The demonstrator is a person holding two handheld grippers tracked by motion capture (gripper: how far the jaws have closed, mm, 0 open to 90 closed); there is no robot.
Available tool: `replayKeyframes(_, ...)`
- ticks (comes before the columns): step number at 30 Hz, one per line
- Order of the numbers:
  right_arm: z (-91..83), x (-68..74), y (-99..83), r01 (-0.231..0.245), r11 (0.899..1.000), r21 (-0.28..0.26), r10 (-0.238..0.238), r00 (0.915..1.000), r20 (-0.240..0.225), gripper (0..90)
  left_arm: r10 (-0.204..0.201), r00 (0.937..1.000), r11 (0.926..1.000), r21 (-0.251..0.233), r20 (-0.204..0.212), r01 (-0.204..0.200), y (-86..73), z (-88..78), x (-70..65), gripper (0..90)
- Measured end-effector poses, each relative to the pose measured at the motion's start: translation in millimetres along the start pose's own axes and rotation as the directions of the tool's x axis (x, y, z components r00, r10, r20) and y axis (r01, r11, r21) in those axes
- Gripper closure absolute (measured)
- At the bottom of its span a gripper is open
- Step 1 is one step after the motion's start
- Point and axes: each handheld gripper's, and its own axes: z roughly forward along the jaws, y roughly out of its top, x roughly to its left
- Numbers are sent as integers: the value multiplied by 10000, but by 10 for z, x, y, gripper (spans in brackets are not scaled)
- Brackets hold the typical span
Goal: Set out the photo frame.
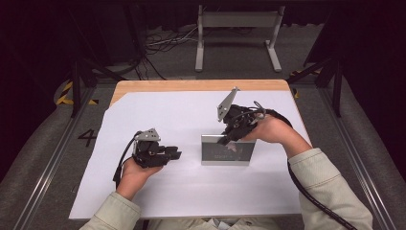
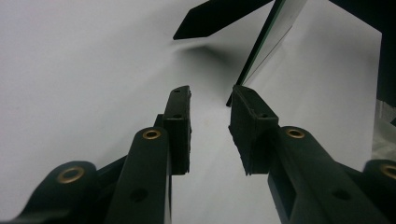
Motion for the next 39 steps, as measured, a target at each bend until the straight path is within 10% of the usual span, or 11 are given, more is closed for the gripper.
replayKeyframes(10, -78, 18, -11, 389, 9977, -554, -386, 9992, 62, 787, -51, 10000, 10000, 32, 6, 51, 4, 20, -1, 683)
replayKeyframes(23, -190, -19, -152, -423, 9881, -1479, 547, 9952, 814, 595, -45, 10000, 10000, 23, 68, 45, 20, 45, 13, 675)
replayKeyframes(30, -382, -15, -280, -843, 9661, -2439, 1236, 9808, 1506, 525, -3, 10000, 10000, -34, 42, 3, 23, 34, 19, 673)
replayKeyframes(39, -625, 84, -607, -1522, 9135, -3773, 2458, 9455, 2137, 421, 335, 9988, 9990, -297, -352, -345, 5, -29, 20, 592)
